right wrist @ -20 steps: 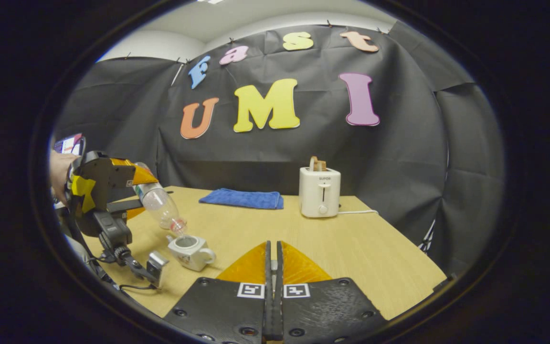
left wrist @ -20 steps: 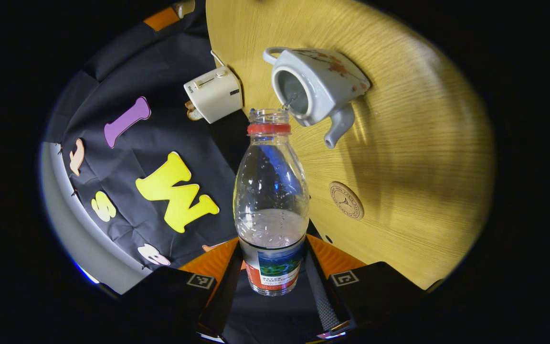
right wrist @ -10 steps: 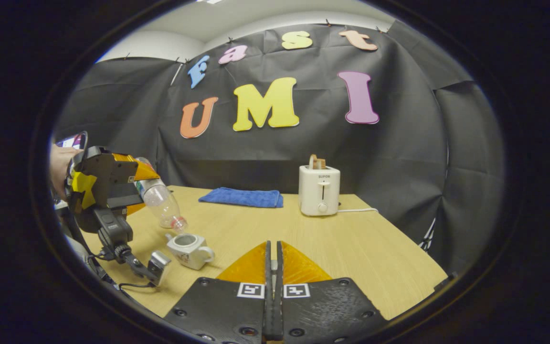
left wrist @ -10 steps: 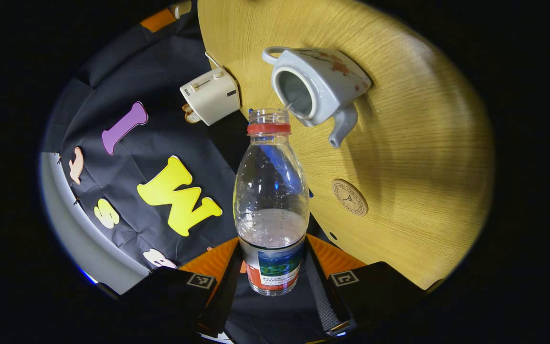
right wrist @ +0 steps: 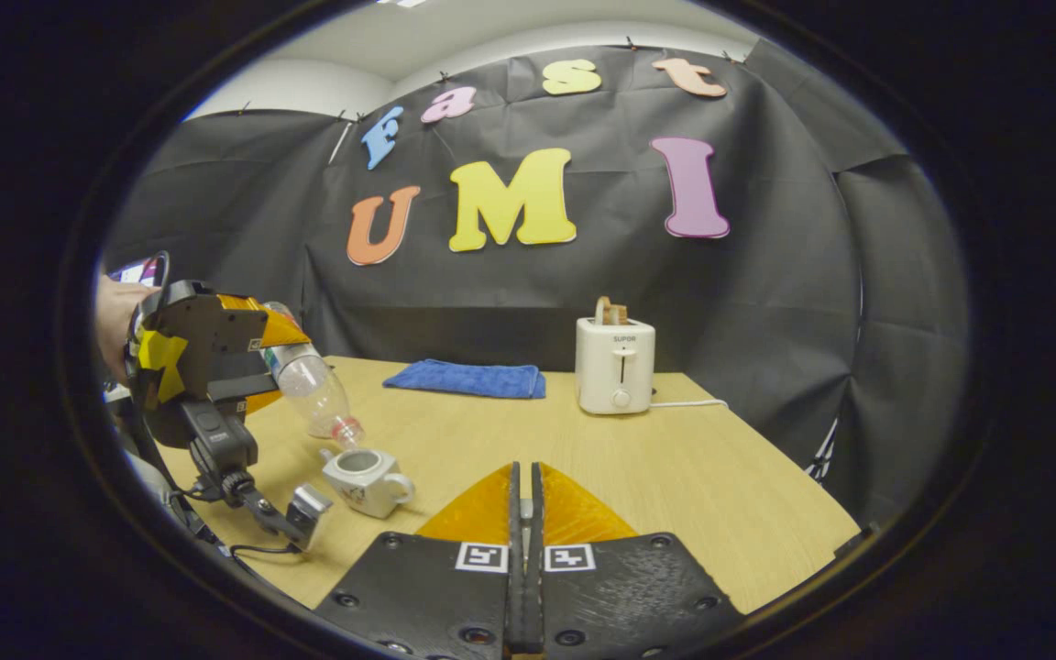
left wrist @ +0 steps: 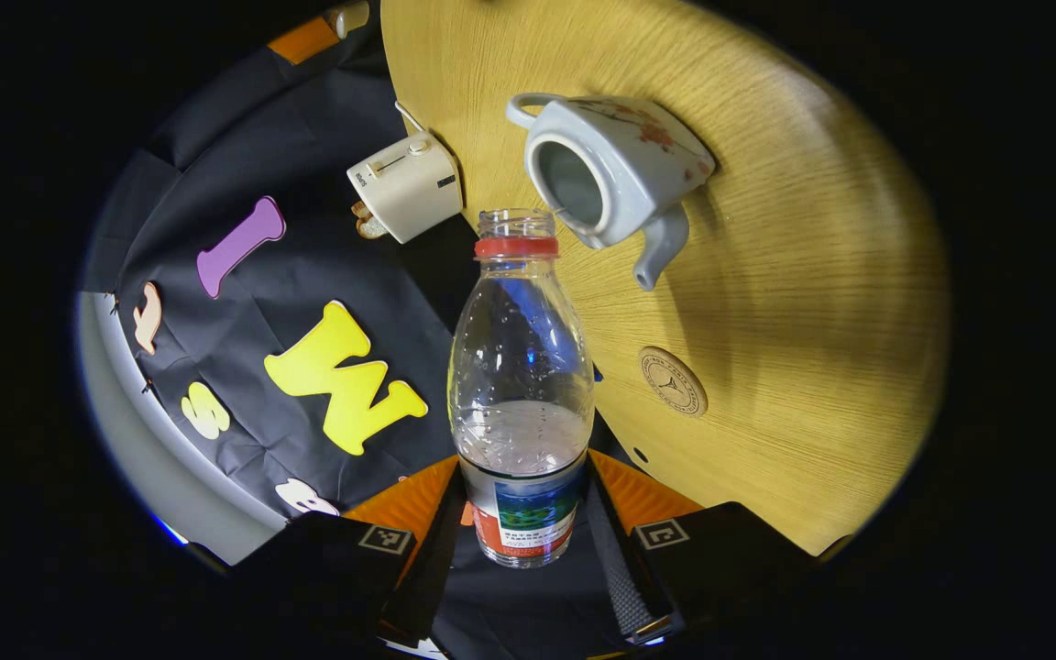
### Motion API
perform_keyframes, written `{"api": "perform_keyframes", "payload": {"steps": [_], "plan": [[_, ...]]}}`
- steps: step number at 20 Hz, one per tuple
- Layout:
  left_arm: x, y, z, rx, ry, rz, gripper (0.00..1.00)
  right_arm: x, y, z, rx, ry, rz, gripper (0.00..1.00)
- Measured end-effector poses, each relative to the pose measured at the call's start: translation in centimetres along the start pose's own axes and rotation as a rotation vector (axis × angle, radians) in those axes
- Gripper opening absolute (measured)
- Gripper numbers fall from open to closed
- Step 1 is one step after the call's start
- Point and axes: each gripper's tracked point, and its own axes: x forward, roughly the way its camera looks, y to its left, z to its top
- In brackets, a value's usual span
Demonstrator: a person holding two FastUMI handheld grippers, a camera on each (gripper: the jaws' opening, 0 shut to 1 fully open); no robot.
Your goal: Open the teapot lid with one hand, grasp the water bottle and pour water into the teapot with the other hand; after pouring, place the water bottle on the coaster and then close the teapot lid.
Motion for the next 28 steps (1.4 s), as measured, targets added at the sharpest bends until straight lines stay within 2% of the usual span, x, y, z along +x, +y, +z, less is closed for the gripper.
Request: {"api": "perform_keyframes", "payload": {"steps": [3,6,8,11,14,20,22,24,28], "plan": [[0.2,-0.4,0.1,-0.056,-0.033,0.014,0.73,-0.2,0.1,0.3,0.0,-0.006,0.0,0.0],[0.5,-2.4,-0.2,-0.16,-0.048,-0.031,0.73,-0.3,0.0,0.7,-0.004,-0.011,-0.01,0.0],[0.6,-3.6,0.0,-0.269,-0.077,-0.067,0.73,-0.3,0.1,1.0,-0.007,-0.013,-0.015,0.0],[0.3,-5.0,0.9,-0.495,-0.138,-0.121,0.73,-0.4,0.7,1.4,-0.009,-0.012,-0.014,0.0],[0.0,-6.3,1.3,-0.754,-0.167,-0.144,0.73,-0.3,1.4,1.8,-0.016,-0.012,-0.011,0.0],[-1.3,-8.9,-1.4,-1.472,-0.108,-0.248,0.74,0.2,3.9,2.8,-0.017,-0.019,0.035,0.0],[-1.0,-8.7,-2.5,-1.666,-0.099,-0.26,0.74,0.6,4.8,2.8,-0.011,-0.012,0.052,0.0],[-0.7,-7.9,-3.6,-1.82,-0.092,-0.249,0.74,0.7,5.7,2.8,-0.016,-0.009,0.064,0.0],[-1.2,-6.7,-3.9,-2.029,-0.161,-0.227,0.74,0.8,7.0,3.0,-0.027,-0.009,0.077,0.0]]}}
